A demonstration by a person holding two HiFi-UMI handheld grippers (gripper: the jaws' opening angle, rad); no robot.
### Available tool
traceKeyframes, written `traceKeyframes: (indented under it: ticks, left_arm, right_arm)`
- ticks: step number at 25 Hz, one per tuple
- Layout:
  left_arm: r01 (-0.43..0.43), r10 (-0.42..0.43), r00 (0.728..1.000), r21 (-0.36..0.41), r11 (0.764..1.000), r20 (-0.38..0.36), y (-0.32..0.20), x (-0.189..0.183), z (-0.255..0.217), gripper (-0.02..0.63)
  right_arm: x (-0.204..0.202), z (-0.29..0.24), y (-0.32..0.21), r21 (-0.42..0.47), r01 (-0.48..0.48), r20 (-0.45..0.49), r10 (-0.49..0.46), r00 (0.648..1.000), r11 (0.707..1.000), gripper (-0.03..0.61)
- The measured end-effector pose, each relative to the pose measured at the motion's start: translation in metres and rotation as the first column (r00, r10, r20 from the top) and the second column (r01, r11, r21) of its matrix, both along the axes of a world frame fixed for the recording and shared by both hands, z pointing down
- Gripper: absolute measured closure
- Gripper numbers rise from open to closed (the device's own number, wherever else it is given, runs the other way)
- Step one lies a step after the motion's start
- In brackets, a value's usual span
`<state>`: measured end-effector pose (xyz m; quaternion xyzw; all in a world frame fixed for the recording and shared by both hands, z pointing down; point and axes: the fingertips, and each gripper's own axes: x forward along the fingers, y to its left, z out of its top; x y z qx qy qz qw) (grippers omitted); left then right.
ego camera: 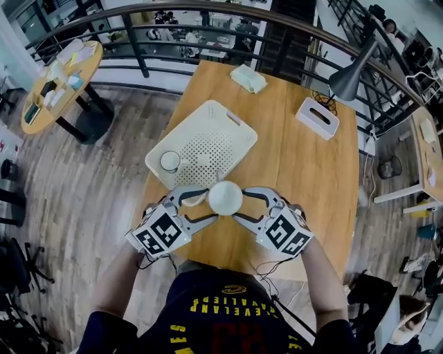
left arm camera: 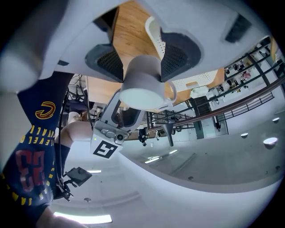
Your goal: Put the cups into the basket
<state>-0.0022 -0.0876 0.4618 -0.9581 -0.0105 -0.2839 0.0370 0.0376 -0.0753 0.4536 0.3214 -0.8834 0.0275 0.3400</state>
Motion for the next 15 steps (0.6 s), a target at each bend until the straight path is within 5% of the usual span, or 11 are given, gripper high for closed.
traceKeyframes:
  ticks: [9, 15]
  left_arm:
    - [-0.034, 0.034, 0.999, -0.006, 0.999, -0.04, -0.081, -0.007, -0.011, 0.341]
    - [-0.065, 0.064, 0.998, -0.014, 0.998, -0.013, -0.123, 0.001, 0.004, 0.341]
  right_arm:
    - [-0.013, 0.0, -0.077, -0.057, -0.072, 0.012, 0.072, 0.997, 0.996, 0.345]
    - [-0.006, 0.012, -0.118, -0.082, -0.107, -0.06, 0.103, 0.993, 0.991, 0.345]
